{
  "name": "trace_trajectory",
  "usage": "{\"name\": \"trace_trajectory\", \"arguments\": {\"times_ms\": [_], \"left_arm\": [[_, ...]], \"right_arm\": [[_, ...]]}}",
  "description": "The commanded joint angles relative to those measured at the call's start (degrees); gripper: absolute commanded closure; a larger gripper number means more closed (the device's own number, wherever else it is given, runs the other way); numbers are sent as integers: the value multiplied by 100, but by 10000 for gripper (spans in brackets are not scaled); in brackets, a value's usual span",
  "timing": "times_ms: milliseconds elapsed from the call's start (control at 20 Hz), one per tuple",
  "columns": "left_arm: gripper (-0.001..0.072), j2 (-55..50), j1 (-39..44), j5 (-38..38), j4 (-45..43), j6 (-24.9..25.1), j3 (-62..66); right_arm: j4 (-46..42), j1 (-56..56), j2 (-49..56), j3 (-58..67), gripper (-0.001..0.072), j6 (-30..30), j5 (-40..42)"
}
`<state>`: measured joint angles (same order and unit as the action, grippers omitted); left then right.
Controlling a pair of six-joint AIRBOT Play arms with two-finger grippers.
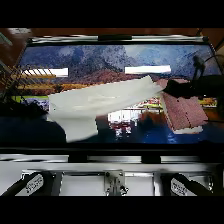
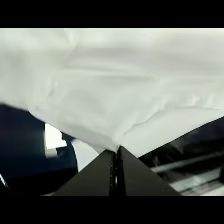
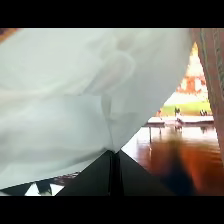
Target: Fold the shirts.
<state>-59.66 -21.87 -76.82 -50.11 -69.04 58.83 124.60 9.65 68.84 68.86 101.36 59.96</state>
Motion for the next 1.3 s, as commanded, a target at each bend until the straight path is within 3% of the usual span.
{"name": "trace_trajectory", "arguments": {"times_ms": [0,200,350,700,950,1250], "left_arm": [[675,387,-2,26,216,-472,2216],[674,450,0,645,219,-1086,4979],[674,476,0,861,219,-1276,6227],[674,1196,0,177,-527,-1276,5976],[674,1982,0,153,-1668,-1731,5976],[675,2551,0,393,-1893,-2044,6004]], "right_arm": [[7,0,-901,848,665,-68,31],[83,0,-1617,1971,664,-498,-358],[116,0,-1928,2564,664,-1025,-446],[52,0,-2559,2763,665,-870,-225],[-592,0,-3176,2763,665,-870,-229],[-922,0,-3689,2763,665,-872,-726]]}}
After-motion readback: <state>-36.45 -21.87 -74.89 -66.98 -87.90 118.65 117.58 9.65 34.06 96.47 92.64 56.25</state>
